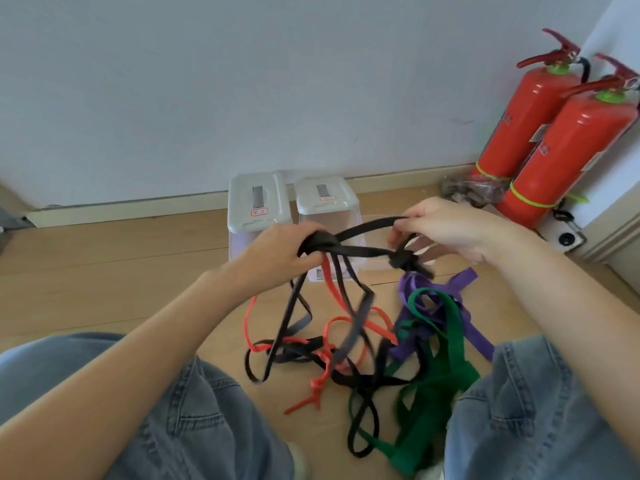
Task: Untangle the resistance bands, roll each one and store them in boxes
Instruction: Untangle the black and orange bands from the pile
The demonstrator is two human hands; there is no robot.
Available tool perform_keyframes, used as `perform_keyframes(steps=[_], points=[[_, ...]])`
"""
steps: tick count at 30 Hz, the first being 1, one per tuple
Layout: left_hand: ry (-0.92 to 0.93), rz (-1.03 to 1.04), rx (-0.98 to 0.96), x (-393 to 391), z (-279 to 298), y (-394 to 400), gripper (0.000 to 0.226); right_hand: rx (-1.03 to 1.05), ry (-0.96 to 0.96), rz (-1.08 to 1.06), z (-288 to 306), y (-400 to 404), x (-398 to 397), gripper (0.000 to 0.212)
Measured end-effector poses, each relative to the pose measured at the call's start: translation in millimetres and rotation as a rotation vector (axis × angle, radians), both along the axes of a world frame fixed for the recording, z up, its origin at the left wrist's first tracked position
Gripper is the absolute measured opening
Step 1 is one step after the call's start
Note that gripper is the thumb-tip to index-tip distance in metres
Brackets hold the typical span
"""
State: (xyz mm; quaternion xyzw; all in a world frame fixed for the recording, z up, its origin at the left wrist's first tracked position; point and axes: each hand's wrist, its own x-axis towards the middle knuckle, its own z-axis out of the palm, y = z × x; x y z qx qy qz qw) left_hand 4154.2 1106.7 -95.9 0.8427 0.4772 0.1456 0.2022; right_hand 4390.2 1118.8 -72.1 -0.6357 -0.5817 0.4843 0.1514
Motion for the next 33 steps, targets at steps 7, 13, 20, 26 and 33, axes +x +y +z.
perform_keyframes(steps=[7,13,20,26,33], points=[[-0.227,0.002,-0.104,-2.2,15.6,1.3,0.025,-0.090,0.450,-0.218,-1.9,5.4,-2.1,0.027],[-0.034,-0.134,-0.366,-4.1,-7.3,3.2,0.101,-0.008,0.608,0.054,3.1,-0.8,-10.3,0.020],[-0.221,-0.115,-0.457,23.7,-45.2,-6.7,0.007,-0.036,1.167,0.158,11.9,-10.5,-31.7,0.019],[-0.183,0.185,-0.424,-15.0,-11.0,21.3,0.011,0.196,0.403,-0.009,12.0,-1.8,1.3,0.023],[-0.273,-0.077,-0.590,-2.7,43.9,2.0,0.024,0.167,0.120,0.317,5.4,-14.4,-13.9,0.054]])
